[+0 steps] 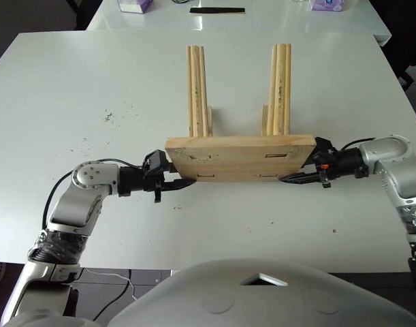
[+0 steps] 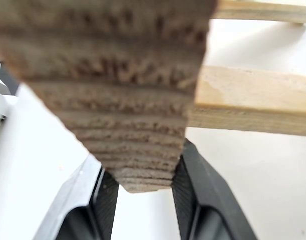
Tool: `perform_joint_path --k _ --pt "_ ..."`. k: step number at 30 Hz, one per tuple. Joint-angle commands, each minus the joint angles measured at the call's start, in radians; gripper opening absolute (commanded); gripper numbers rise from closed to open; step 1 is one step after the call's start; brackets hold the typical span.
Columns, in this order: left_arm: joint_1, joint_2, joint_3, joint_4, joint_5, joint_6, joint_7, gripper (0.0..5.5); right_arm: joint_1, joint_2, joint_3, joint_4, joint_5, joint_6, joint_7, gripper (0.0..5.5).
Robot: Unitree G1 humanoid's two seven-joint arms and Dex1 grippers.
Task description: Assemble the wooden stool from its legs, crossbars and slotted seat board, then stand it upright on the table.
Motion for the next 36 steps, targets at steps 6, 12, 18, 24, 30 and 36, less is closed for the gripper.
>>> perform_joint_path --k 6,12,18,24,30,36 --pt "-0.045 -0.229 0.217 -0.298 -0.671 0.312 0.326 1.62 -0.052 0.094 -0.135 -0.246 0.413 0.393 -0.096 1.33" --pt "-0.077 -0.286 0.234 -0.392 -1.008 0.245 0.582 1.62 -0.168 0.164 -0.303 -0.24 0.822 0.652 -0.352 1.34" --pt "-0.122 -0.301 0.194 -0.447 -1.211 0.154 0.756 1.65 -0.227 0.167 -0.319 -0.219 1.141 0.642 -0.595 1.35" --pt "-0.175 -0.396 0.181 -0.479 -1.338 0.037 1.03 1.61 -0.27 0.182 -0.286 -0.2 1.556 0.474 -0.99 1.37" --pt "-0.215 -0.468 0.18 -0.524 -1.382 -0.047 1.256 1.41 -0.289 0.38 -0.353 -0.241 1.612 0.356 -1.324 1.37" --pt "-0.2 -0.545 0.161 -0.54 -1.356 -0.118 1.48 1.32 -0.341 0.558 -0.397 -0.283 1.612 0.202 -1.734 1.37"
